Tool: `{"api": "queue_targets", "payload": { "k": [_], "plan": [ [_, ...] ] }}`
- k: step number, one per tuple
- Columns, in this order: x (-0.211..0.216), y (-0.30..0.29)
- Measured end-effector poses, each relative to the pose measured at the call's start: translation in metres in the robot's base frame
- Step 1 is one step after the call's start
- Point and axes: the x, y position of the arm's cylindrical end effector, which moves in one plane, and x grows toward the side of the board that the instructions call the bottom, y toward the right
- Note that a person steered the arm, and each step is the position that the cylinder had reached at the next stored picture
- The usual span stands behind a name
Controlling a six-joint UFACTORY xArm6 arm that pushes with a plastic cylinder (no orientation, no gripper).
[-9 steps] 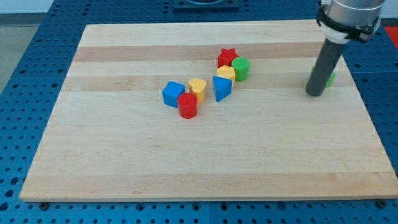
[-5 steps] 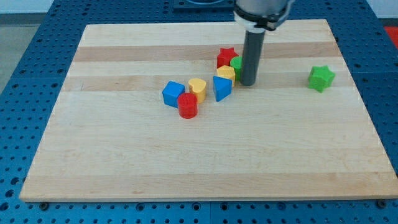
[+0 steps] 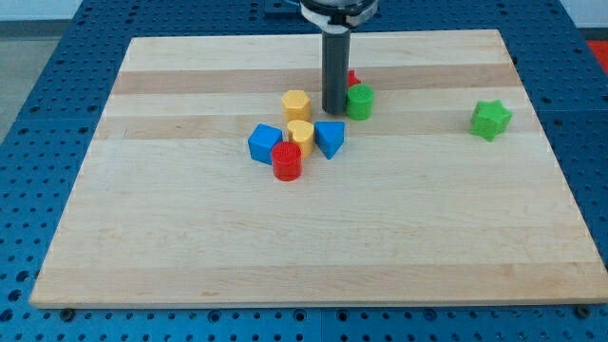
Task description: Push the green circle to the left of the green star
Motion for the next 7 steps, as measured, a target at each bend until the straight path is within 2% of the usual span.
{"api": "queue_targets", "payload": {
  "k": [2, 4, 6, 7],
  "plan": [
    [-0.009, 0.03],
    [-0.007, 0.094],
    [-0.005, 0.109],
    [-0.004, 0.089]
  ]
}}
